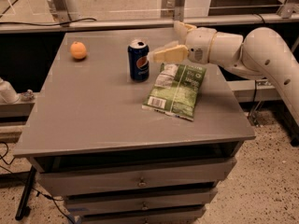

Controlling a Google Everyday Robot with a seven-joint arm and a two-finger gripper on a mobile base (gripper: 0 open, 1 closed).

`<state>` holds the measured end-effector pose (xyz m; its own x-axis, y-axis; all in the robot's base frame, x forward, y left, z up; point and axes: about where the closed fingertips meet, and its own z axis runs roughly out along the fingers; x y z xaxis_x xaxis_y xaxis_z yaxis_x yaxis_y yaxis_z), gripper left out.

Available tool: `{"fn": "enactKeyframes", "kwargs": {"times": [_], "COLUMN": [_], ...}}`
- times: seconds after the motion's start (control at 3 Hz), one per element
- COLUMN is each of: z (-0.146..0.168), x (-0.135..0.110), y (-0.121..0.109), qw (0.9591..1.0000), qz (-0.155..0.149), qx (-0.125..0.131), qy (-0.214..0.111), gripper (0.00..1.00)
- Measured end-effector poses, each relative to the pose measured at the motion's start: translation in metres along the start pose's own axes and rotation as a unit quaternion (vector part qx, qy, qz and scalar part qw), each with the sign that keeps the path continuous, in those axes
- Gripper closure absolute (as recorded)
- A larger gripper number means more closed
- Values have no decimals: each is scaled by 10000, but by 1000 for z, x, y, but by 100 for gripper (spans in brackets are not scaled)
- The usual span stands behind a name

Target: Place pepsi can upright

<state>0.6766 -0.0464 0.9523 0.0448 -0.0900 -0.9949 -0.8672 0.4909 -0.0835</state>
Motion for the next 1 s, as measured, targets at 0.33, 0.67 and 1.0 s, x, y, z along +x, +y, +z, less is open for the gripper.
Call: {"fn": "enactKeyframes", "kwargs": {"times": [0.33, 0.67, 1.0], "z": [2, -16, -50], "x": [-13, -68, -126], "y": [-2, -11, -11], "qw": [9987, 9876, 9710], "qz": [-411, -1454, -2307], "qx": [-230, -348, -104], "qy": [173, 480, 626], "gripper": [0, 0, 0]}}
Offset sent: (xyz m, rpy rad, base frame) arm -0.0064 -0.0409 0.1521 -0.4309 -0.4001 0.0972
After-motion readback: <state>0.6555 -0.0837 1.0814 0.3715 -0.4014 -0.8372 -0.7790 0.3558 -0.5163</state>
